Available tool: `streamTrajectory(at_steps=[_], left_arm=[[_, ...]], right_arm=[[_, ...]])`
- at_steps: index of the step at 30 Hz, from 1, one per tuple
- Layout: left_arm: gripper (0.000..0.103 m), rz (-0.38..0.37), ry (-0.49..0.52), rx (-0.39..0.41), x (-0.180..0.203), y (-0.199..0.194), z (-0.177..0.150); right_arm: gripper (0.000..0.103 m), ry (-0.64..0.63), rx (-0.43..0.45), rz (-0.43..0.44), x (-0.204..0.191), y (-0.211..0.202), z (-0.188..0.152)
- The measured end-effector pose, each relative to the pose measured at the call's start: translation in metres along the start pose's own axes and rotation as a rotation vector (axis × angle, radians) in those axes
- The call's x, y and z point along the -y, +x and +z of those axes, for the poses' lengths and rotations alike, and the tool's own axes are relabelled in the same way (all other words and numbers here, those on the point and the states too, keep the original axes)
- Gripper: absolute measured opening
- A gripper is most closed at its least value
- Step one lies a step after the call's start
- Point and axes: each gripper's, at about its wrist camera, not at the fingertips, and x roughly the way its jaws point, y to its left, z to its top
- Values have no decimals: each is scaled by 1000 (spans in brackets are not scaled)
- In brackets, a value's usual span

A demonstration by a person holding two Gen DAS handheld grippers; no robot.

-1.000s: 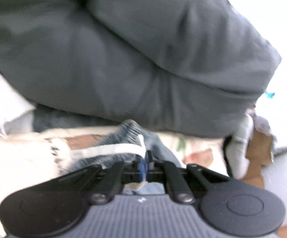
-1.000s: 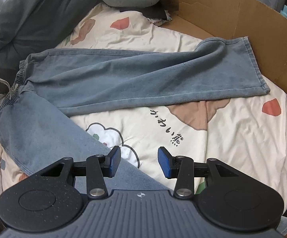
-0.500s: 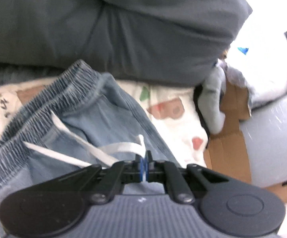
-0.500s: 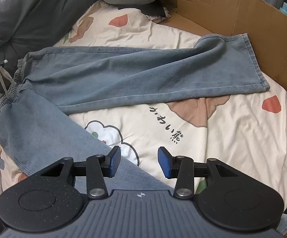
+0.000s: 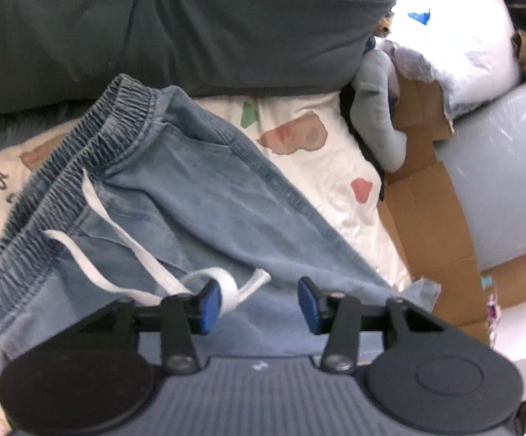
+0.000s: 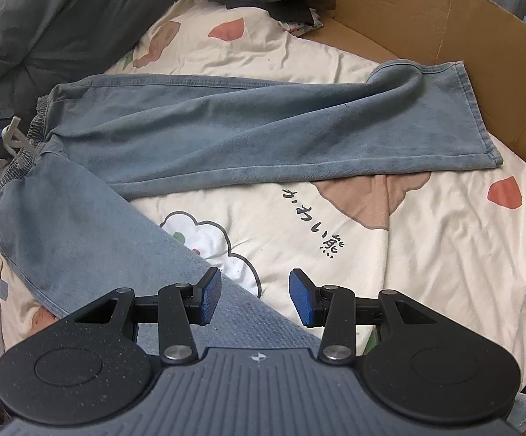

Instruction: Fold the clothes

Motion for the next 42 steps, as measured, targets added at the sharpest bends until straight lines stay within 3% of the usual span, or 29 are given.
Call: streamTrajectory(at_steps=[9, 17, 24, 35, 42], left_arm=[[52, -11, 54, -55, 22, -5, -15], [54, -76, 78, -129, 44, 9, -40], [53, 76, 3, -106, 3, -8, -48], [51, 354, -94, 46, -75, -67, -36], [51, 472, -175, 37, -126, -59, -40]], right_arm=[[48, -15, -13, 0, -3, 3, -2], [48, -27, -15, 2, -4, 3, -2], [48, -22, -10, 6, -2, 2, -2], [48, -40, -24, 5, -5, 4, -3], [48, -45, -41, -5, -6, 5, -7]])
